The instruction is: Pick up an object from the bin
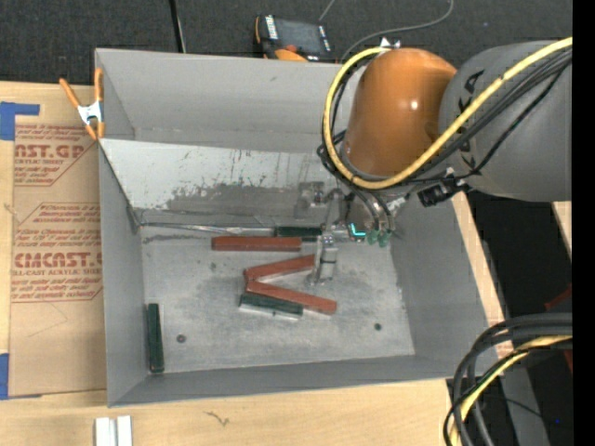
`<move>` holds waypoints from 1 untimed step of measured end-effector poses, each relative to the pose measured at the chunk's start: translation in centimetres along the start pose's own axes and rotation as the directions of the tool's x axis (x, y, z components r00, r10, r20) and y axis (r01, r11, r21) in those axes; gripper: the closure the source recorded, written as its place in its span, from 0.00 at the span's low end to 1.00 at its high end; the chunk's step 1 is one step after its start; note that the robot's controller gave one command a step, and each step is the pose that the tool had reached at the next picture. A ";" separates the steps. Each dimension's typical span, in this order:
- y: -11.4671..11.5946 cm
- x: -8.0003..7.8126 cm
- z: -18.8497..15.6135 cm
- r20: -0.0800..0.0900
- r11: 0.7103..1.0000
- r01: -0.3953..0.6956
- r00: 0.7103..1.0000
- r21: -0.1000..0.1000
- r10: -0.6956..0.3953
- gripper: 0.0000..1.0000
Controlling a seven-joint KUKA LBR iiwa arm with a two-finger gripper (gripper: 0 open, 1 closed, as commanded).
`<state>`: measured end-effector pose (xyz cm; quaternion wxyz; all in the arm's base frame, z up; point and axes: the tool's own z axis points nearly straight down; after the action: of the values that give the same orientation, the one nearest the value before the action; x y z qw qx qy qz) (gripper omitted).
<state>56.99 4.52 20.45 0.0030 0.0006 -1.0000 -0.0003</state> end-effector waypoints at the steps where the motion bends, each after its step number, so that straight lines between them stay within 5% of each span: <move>1: 1.5 6.7 12.0 -0.004 0.996 0.089 0.996 0.001 -0.089 0.00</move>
Offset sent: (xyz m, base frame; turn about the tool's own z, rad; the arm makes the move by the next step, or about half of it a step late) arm -0.0637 0.0144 -0.1147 -0.0887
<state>50.25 6.00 8.50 0.0051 0.0453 -0.9990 0.0001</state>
